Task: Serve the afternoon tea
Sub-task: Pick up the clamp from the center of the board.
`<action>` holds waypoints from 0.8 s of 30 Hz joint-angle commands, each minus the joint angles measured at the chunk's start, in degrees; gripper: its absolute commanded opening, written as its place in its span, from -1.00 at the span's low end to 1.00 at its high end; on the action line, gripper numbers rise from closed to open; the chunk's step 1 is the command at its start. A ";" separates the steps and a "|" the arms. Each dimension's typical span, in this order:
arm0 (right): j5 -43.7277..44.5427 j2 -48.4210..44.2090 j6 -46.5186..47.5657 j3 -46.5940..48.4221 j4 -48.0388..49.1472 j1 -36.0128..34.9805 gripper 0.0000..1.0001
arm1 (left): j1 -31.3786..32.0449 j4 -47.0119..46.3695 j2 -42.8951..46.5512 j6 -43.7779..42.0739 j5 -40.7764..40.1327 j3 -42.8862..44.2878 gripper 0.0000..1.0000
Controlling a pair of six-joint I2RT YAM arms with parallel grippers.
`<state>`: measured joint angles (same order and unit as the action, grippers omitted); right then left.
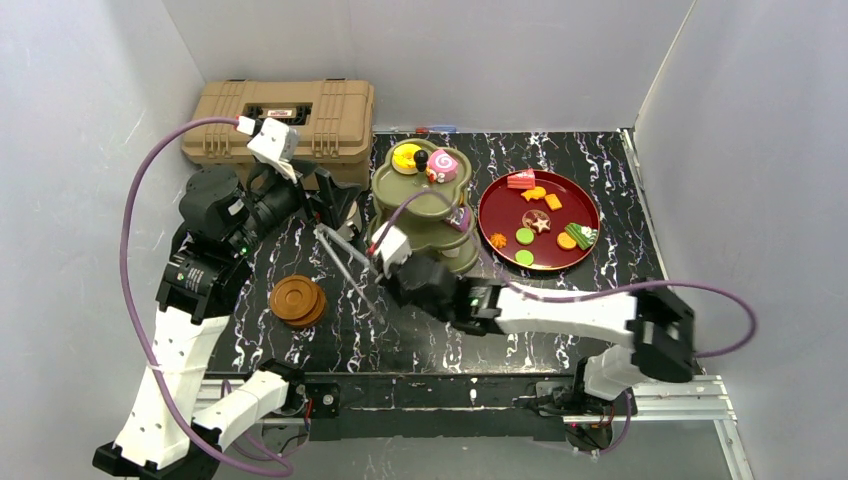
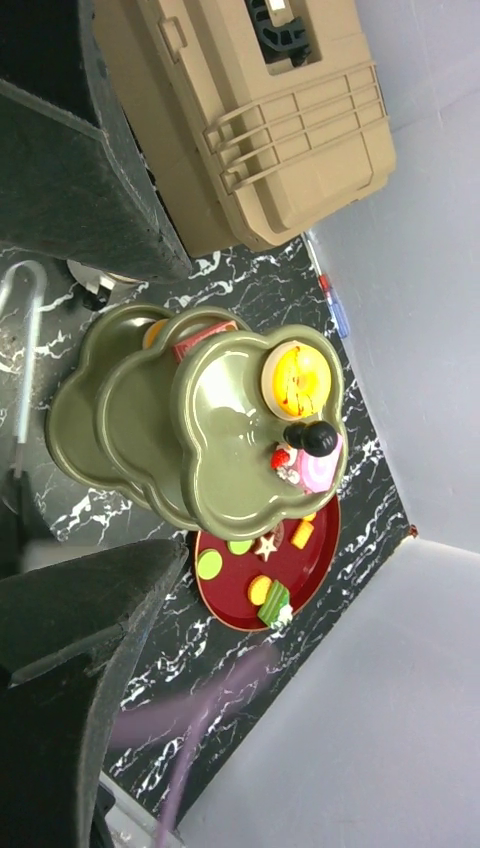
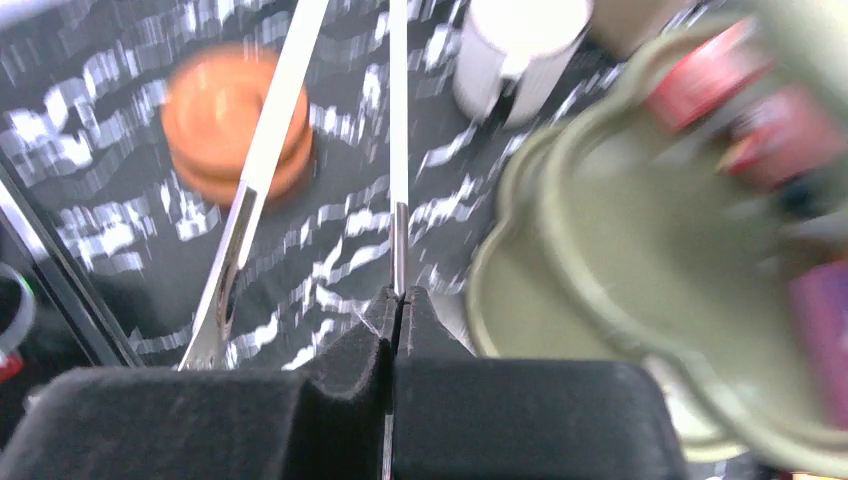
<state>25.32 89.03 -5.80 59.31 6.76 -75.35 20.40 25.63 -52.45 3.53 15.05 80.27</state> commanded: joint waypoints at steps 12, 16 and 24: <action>10.23 -18.50 10.17 13.53 9.27 1.61 -0.97 | -0.24 -5.63 1.75 9.41 12.66 3.56 0.96; 10.05 -17.02 11.54 14.52 12.52 1.61 -0.97 | -0.19 -7.80 -0.80 14.53 18.02 2.46 0.96; 11.57 -17.58 12.75 12.76 20.67 1.61 -0.97 | -0.19 -6.25 -2.88 15.75 13.94 0.85 0.96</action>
<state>35.44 72.90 5.74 70.89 17.32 -73.58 20.40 19.40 -55.48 17.45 29.21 81.87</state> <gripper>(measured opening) 0.043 0.981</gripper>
